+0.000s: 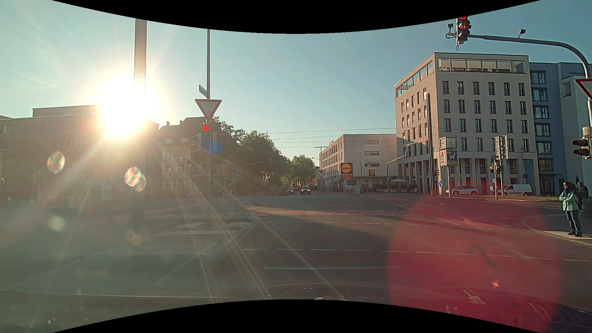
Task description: Follow the waypoints while adhering to traffic rules and regulations
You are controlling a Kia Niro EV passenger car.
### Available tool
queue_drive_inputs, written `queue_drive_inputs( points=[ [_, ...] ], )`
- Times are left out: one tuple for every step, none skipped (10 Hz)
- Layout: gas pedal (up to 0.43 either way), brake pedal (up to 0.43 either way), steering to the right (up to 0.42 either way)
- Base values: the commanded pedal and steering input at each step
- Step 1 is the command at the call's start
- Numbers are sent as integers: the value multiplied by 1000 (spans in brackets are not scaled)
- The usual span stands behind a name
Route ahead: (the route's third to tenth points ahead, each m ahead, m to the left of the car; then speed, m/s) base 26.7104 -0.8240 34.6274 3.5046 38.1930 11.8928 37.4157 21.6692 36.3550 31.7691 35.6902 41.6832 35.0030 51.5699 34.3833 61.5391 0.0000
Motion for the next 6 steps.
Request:
queue_drive_inputs(
  points=[
    [0,226,-2],
    [0,226,-2],
    [0,226,-2],
    [0,226,-2],
    [0,226,-2],
    [0,226,-2]
  ],
)
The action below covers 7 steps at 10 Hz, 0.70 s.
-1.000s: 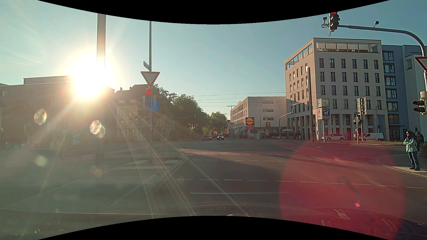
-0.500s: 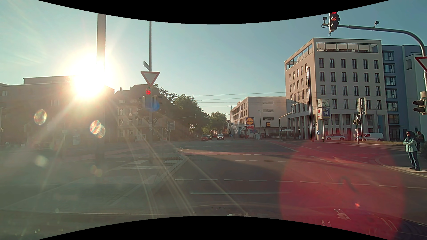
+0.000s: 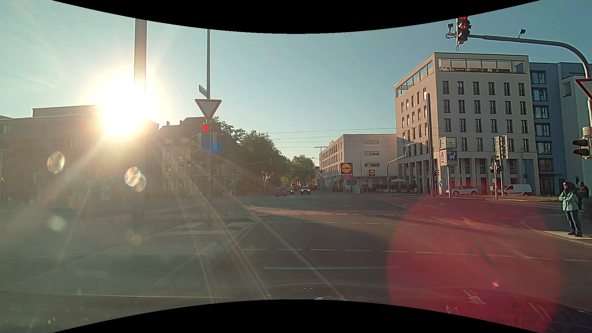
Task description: Follow the waypoints while adhering to traffic rules and regulations
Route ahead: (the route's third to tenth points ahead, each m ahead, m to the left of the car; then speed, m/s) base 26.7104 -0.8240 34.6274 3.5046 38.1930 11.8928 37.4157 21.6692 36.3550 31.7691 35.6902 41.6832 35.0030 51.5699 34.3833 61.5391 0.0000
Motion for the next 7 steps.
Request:
queue_drive_inputs(
  points=[
    [0,226,-2],
    [0,226,-2],
    [0,226,-2],
    [0,226,-2],
    [0,226,-2],
    [0,226,-2],
    [0,226,-2]
  ],
)
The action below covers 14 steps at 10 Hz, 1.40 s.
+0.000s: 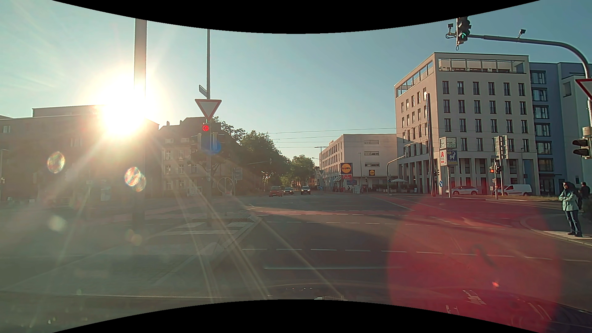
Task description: Follow the waypoints while adhering to traffic rules and regulations
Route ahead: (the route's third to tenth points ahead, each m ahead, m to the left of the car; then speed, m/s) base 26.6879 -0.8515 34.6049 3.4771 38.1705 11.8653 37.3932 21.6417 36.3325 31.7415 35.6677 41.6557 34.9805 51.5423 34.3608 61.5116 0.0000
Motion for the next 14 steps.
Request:
queue_drive_inputs(
  points=[
    [0,226,-2],
    [0,226,-2],
    [0,226,-2],
    [0,226,-2],
    [0,226,-2],
    [0,226,-2],
    [0,226,-2],
    [0,226,-2],
    [0,226,-2],
    [0,226,-2],
    [0,226,-2],
    [0,226,-2],
    [0,226,-2],
    [0,226,-2]
  ],
)
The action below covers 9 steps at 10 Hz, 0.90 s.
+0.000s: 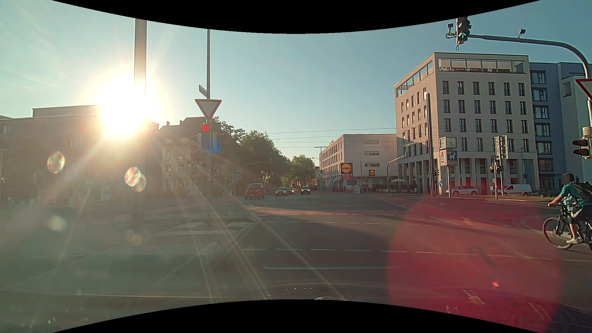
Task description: Follow the waypoints while adhering to traffic rules and regulations
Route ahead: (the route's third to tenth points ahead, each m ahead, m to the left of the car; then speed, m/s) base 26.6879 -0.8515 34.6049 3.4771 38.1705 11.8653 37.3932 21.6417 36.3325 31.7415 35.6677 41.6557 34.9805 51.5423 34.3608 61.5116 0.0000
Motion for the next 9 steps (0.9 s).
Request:
queue_drive_inputs(
  points=[
    [0,226,-2],
    [0,226,-2],
    [0,226,-2],
    [0,226,-2],
    [0,226,-2],
    [0,226,-2],
    [0,226,-2],
    [0,220,-2],
    [0,226,-2]
  ],
)
